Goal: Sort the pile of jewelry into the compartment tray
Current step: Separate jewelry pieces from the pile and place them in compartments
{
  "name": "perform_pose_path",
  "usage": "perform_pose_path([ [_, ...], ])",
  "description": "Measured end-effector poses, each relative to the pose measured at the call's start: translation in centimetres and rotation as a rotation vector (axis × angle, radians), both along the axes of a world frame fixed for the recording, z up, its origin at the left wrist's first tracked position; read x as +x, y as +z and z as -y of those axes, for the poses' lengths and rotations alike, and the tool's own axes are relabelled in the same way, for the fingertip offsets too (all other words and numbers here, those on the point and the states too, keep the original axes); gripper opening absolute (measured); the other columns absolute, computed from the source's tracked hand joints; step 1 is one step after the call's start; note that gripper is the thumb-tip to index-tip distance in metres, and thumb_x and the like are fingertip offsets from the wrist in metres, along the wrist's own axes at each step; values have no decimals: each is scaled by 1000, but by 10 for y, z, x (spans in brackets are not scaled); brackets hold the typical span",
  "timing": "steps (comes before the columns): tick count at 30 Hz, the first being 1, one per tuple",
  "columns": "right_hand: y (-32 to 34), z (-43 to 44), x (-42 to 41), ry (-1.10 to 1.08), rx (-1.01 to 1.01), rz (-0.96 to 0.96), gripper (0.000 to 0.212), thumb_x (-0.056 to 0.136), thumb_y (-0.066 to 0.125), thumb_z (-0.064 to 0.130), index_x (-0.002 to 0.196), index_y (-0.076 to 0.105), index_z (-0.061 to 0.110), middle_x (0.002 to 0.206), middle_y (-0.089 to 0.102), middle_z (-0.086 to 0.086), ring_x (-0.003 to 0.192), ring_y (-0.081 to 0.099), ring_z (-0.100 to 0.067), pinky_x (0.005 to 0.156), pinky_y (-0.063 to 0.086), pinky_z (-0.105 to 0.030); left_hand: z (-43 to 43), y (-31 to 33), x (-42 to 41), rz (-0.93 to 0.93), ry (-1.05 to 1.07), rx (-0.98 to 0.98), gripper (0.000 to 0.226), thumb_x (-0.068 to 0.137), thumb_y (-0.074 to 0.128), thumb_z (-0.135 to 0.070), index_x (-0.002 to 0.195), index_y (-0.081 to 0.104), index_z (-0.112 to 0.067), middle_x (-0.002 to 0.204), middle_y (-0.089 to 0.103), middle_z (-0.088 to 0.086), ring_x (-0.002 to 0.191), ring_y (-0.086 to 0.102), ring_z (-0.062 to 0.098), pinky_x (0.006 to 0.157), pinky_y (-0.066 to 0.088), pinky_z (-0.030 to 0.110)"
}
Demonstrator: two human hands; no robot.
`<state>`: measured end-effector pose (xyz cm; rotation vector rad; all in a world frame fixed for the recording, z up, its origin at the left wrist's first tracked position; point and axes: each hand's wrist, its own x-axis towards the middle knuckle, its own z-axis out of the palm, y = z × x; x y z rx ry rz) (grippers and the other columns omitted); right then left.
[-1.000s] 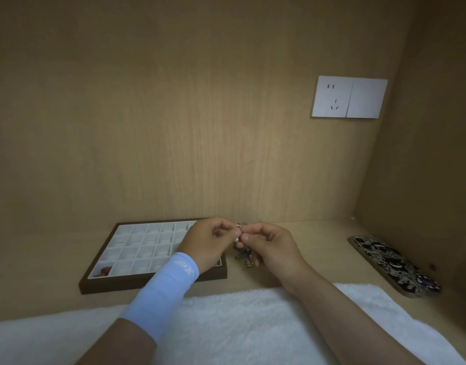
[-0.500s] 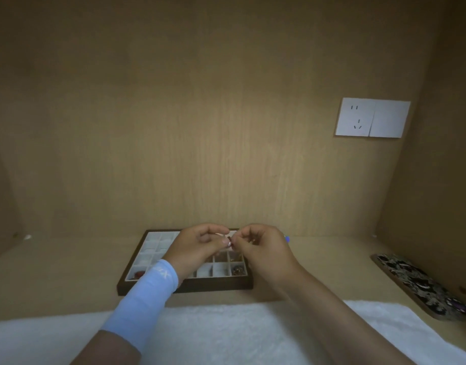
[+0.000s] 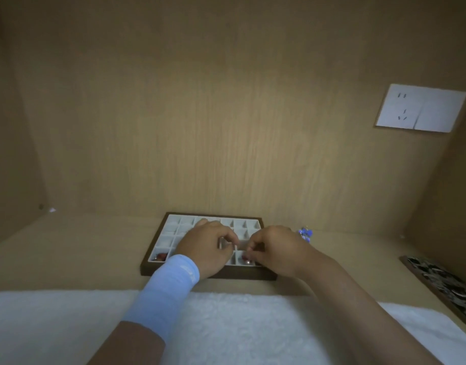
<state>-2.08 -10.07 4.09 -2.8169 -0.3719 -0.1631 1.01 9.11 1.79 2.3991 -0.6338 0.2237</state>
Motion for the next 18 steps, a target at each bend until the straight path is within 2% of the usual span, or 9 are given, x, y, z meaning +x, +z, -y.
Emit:
perform_pose_path([
  [2,-1,-1,1,-2,-37,28,15,88,69,40,83,76,28,79,69,12,73,57,-4,68,48,-25,1,-4,-1,3,-15,25,19,88,59,-25,88,65,-43,97,58,-20,99,49,6,95,42,25],
  [7,-6,-13,2,30,-163,172,15,87,64,35,91,77,29,91,73,7,87,65,-14,68,46,-28,3,-8,0,22,-10,47,23,89,57,-20,88,65,-42,98,60,-18,99,50,7,95,42,25],
  [10,-7,-15,3,3,-170,202,14,86,66,37,91,77,30,91,73,8,87,65,-13,67,47,-26,4,-10,0,22,1,41,24,90,57,-18,90,66,-41,99,61,-18,98,49,6,96,44,27],
  [15,-2,-6,4,-20,54,-19,10,80,78,36,84,80,27,81,74,9,77,66,-7,72,54,-30,7,-13,-1,55,14,57,24,90,56,-19,96,67,-40,104,61,-16,100,49,7,96,45,29],
  [18,12,9,1,-20,206,-59,8,85,76,33,87,80,26,84,73,12,80,66,-5,75,55,-28,11,-12,-4,96,18,90,24,91,55,-20,103,67,-38,106,62,-15,103,50,9,95,46,27],
])
